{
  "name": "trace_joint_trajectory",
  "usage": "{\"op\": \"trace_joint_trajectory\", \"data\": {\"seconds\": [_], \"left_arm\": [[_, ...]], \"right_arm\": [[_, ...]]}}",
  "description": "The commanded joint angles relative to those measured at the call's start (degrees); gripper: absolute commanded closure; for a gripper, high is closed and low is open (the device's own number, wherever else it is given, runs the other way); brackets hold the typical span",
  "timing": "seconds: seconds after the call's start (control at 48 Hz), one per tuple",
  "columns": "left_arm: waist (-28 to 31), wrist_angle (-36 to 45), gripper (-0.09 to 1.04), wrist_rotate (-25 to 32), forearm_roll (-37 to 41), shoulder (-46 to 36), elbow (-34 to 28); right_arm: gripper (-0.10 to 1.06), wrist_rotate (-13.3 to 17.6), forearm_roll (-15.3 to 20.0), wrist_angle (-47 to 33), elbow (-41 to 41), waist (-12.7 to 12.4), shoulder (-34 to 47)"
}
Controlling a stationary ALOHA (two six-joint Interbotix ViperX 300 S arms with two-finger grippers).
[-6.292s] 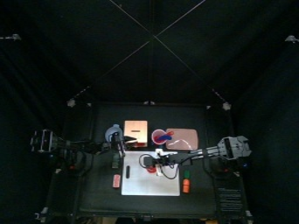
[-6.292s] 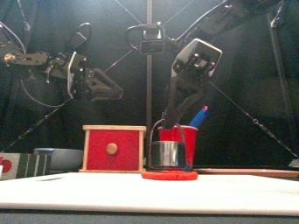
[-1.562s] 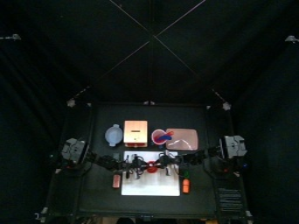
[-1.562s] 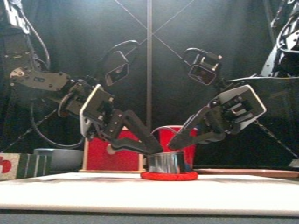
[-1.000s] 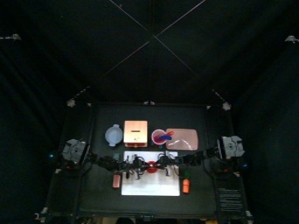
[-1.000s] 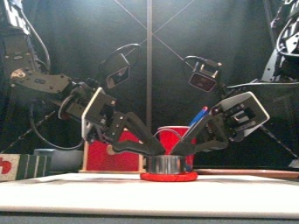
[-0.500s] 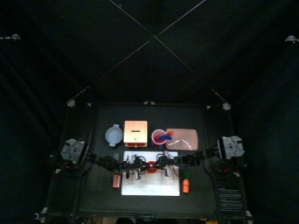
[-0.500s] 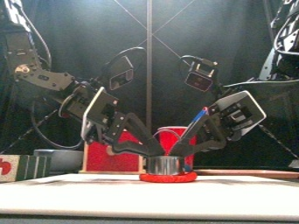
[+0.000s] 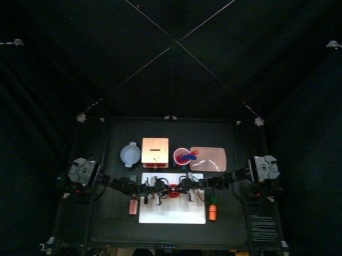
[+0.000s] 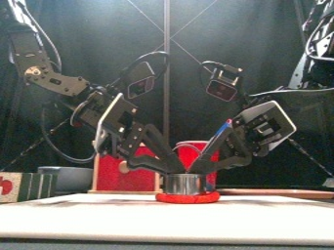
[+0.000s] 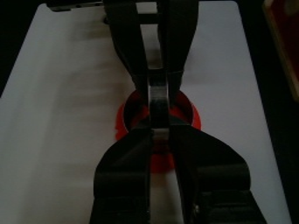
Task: Get the cutter from the drawer then cut the dough then place the extra dough in the bowl
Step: Cut the dough
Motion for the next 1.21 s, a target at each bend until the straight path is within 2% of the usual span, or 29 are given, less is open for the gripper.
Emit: {"op": "trace_joint_trajectory", "data": {"seconds": [0.021, 0.375, 0.521, 0.729, 0.958, 1.208], "left_arm": [[-0.18, 2.02, 0.34, 0.0, 0.97, -1.32, -1.23], [1.85, 0.7, 0.15, -0.09, 3.6, -2.99, -3.43], [2.72, -0.26, 0.15, 0.0, 3.6, -4.92, -3.52], [3.16, -0.26, 0.15, 0.0, 4.83, -7.12, -3.16], [3.16, -0.35, 0.16, -0.18, 5.8, -10.02, -0.97], [2.46, -6.94, 0.18, -0.18, 5.71, -13.1, 4.66]], "right_arm": [[0.46, 0.0, -0.7, 1.85, 0.0, 0.18, -3.43], [0.46, 0.09, -1.76, 2.99, -1.14, 0.97, -6.24], [0.39, 0.26, -1.76, 3.6, -1.58, 1.41, -6.33], [0.17, 0.7, -0.88, 4.57, -1.93, 1.58, -6.33], [0.15, 0.79, -0.35, 5.98, -3.69, 1.58, -6.33], [0.15, 0.7, -0.62, 18.63, -8.09, 1.58, -7.65]]}}
